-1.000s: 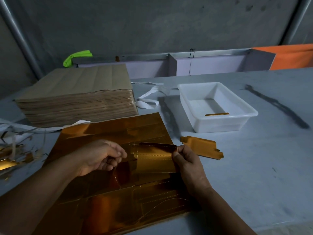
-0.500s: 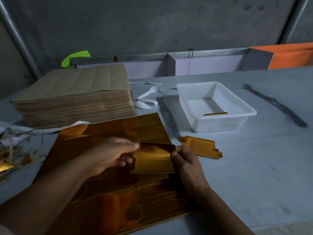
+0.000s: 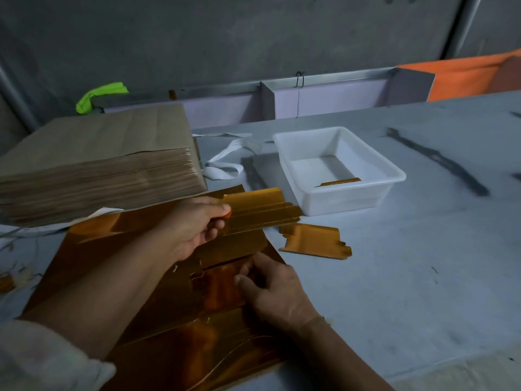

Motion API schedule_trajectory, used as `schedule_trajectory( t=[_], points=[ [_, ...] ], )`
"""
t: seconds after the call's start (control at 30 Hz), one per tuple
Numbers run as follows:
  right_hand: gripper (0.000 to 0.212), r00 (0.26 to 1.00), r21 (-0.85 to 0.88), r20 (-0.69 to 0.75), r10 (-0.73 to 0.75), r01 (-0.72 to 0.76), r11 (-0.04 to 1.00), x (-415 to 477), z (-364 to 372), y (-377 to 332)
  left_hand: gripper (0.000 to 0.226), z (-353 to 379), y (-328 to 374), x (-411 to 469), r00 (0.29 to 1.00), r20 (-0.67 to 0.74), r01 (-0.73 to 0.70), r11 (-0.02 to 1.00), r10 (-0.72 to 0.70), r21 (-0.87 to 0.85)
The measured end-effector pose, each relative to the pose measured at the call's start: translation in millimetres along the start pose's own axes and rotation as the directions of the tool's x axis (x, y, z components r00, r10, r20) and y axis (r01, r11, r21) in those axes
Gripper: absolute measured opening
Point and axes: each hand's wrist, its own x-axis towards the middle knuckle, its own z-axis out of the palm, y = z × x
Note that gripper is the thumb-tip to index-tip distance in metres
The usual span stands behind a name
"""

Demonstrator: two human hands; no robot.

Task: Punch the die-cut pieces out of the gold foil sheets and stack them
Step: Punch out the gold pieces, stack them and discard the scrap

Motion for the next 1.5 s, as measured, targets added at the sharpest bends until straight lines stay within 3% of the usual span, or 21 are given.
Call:
schedule_trajectory(
  t=[0.3, 0.57, 0.77, 0.87, 1.0, 1.13, 1.33, 1.43, 1.5],
  points=[
    [0.005, 0.998, -0.035, -0.020, -0.056, 0.055, 0.998, 2, -2, 5, 0.006, 90, -7, 33, 0.992, 0.128, -0.035, 0.970, 0.004, 0.242],
    [0.008, 0.997, -0.045, -0.009, -0.075, 0.074, 0.996, 4, 0, 7, 0.022, 114, -8, 33, 0.978, 0.203, -0.118, 0.916, 0.041, 0.383],
    [0.007, 0.995, -0.040, -0.027, -0.091, 0.090, 0.995, 2, -3, 4, 0.027, 70, -8, 32, 0.972, 0.110, -0.236, 0.840, 0.209, 0.488],
    [0.010, 0.996, -0.043, -0.021, -0.088, 0.087, 0.995, 0, -5, 2, 0.035, 27, -23, 25, 0.951, 0.109, -0.294, 0.734, 0.289, 0.613],
    [0.018, 0.999, -0.044, -0.001, -0.046, 0.046, 0.998, -2, -6, -3, 0.071, -23, -55, 11, 0.955, 0.215, -0.292, 0.528, 0.203, 0.797],
    [0.017, 1.000, -0.058, 0.009, 0.014, -0.013, 0.998, -2, -6, -7, 0.087, -39, -79, 4, 0.975, 0.149, -0.214, 0.529, 0.163, 0.821],
    [0.013, 0.991, -0.012, 0.075, 0.109, -0.109, 0.994, -1, -15, -21, 0.069, -36, -95, 2, 0.958, 0.076, -0.222, 0.551, 0.275, 0.804],
    [0.013, 0.988, -0.044, 0.105, 0.112, -0.107, 0.993, 1, -25, -35, 0.057, -35, -100, 0, 0.920, 0.055, -0.280, 0.552, 0.389, 0.785],
    [0.013, 0.995, -0.105, 0.049, 0.082, -0.076, 0.992, 5, -29, -46, 0.047, -34, -102, -3, 0.881, 0.050, -0.332, 0.540, 0.470, 0.774]
  ],
)
